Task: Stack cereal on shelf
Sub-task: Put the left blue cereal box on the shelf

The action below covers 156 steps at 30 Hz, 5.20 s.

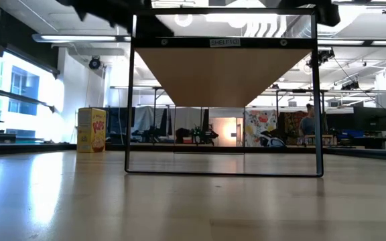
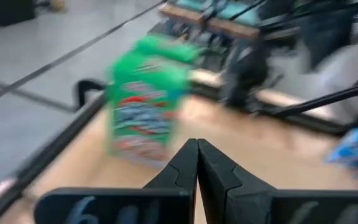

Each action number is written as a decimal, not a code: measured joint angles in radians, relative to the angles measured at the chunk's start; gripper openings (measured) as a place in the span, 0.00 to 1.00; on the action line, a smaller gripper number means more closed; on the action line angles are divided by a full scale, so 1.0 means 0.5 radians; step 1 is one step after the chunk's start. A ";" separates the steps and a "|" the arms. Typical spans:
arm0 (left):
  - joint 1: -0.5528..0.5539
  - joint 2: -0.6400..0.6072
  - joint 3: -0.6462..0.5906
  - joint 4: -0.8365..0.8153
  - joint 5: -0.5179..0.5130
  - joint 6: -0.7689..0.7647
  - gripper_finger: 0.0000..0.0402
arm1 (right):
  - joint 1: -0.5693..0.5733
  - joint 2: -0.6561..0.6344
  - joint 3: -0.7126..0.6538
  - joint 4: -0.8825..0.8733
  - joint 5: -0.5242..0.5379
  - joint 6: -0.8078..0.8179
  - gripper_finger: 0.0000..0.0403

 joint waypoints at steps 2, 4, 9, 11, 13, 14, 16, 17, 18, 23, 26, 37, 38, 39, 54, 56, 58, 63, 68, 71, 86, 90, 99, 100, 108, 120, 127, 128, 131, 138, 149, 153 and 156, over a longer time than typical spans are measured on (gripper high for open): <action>-0.132 -0.112 -0.080 0.065 -0.104 -0.095 0.00 | 0.008 -0.045 0.000 -0.053 0.038 -0.005 0.00; -0.274 -0.213 -0.151 0.074 -0.230 -0.165 0.00 | 0.008 -0.073 0.000 -0.080 0.065 -0.029 0.00; -0.626 -0.394 -0.276 0.016 -0.491 -0.270 0.00 | 0.003 -0.094 0.000 -0.080 0.091 -0.156 0.00; -0.732 -0.440 -0.303 0.028 -0.531 -0.308 0.00 | 0.003 -0.094 0.000 -0.080 0.096 -0.210 0.00; -0.818 -0.479 -0.318 0.008 -0.539 -0.344 0.00 | 0.003 -0.094 0.000 -0.080 0.096 -0.251 0.00; -0.860 -0.494 -0.322 0.013 -0.540 -0.347 0.00 | 0.003 -0.094 0.000 -0.080 0.094 -0.265 0.00; -0.934 -0.528 -0.330 0.011 -0.546 -0.347 0.00 | 0.003 -0.094 0.000 -0.080 0.091 -0.270 0.00; -0.963 -0.538 -0.329 0.012 -0.554 -0.347 0.00 | 0.003 -0.094 0.000 -0.080 0.089 -0.270 0.00; -0.990 -0.544 -0.329 0.012 -0.573 -0.347 0.00 | 0.003 -0.094 0.000 -0.080 0.089 -0.270 0.00; -1.067 -0.557 -0.330 -0.019 -0.728 -0.349 0.01 | 0.003 -0.094 0.000 -0.079 0.088 -0.297 0.00; -1.078 -0.571 -0.330 -0.062 -0.721 -0.356 0.07 | 0.003 -0.094 0.000 -0.079 0.089 -0.297 0.00; -1.078 -0.737 -0.250 -0.255 -0.289 -0.382 0.54 | 0.003 -0.093 0.000 -0.076 0.191 -0.254 0.14; -1.078 -0.740 -0.230 -0.277 -0.239 -0.377 0.58 | 0.003 -0.093 0.000 -0.075 0.203 -0.253 0.17; -1.078 -0.741 -0.214 -0.287 -0.196 -0.364 0.62 | 0.003 -0.093 0.000 -0.073 0.226 -0.253 0.20; -1.207 -0.735 0.023 -1.017 0.239 0.157 0.79 | 0.003 -0.093 0.000 -0.018 0.351 -0.115 0.36; -1.297 -0.713 0.035 -1.051 0.239 0.217 0.79 | 0.003 -0.093 0.000 -0.023 0.364 -0.107 0.36; -1.394 -0.690 0.040 -1.111 0.236 0.307 0.79 | 0.002 -0.093 0.000 -0.036 0.365 -0.102 0.36; -1.676 -0.582 0.046 -1.280 0.163 0.355 0.79 | 0.002 -0.093 0.000 -0.069 0.347 -0.096 0.36; -2.017 -0.482 0.046 -1.452 0.054 0.371 0.79 | 0.003 -0.093 0.000 -0.121 0.302 -0.096 0.36; -2.216 -0.411 0.046 -1.450 -0.094 0.366 0.79 | 0.003 -0.093 0.000 -0.194 0.268 -0.096 0.36; -2.554 0.081 0.044 -1.474 -0.466 0.407 0.79 | 0.002 -0.093 -0.001 -0.443 0.225 -0.096 0.36; -2.547 0.151 0.043 -1.475 -0.456 0.407 0.79 | 0.002 -0.093 -0.001 -0.442 0.222 -0.096 0.36; -2.546 0.249 0.010 -1.484 -0.370 0.406 0.79 | 0.003 -0.093 -0.001 -0.441 0.166 -0.096 0.36; -2.546 0.261 0.000 -1.482 -0.360 0.420 0.79 | 0.003 -0.093 -0.001 -0.441 0.166 -0.096 0.36; -2.508 0.343 -0.003 -1.466 -0.360 0.508 0.79 | 0.003 -0.094 -0.001 -0.443 0.160 -0.097 0.36; -2.455 0.525 -0.003 -1.424 -0.351 0.583 0.79 | 0.003 -0.094 -0.001 -0.445 0.184 -0.112 0.36; -2.417 0.517 -0.003 -1.415 -0.349 0.619 0.69 | 0.003 -0.094 -0.001 -0.454 0.186 -0.112 0.36; -2.409 0.508 -0.003 -1.415 -0.351 0.633 0.66 | 0.003 -0.094 -0.001 -0.454 0.186 -0.112 0.36; -2.373 0.471 -0.003 -1.421 -0.353 0.628 0.54 | 0.002 -0.094 -0.001 -0.454 0.186 -0.112 0.36; -2.249 0.203 -0.003 -1.490 -0.351 0.573 0.32 | 0.003 -0.094 -0.001 -0.455 0.212 -0.112 0.36; -2.065 -0.506 0.224 -1.810 -0.491 0.272 0.29 | 0.003 -0.094 -0.001 -0.454 0.278 0.014 0.36; -1.863 -0.506 0.511 -1.851 -0.791 0.189 0.29 | 0.002 -0.094 -0.001 -0.452 0.328 0.152 0.36; -1.629 -0.363 0.749 -1.829 -0.852 0.348 0.30 | 0.002 -0.094 -0.001 -0.444 0.351 0.146 0.36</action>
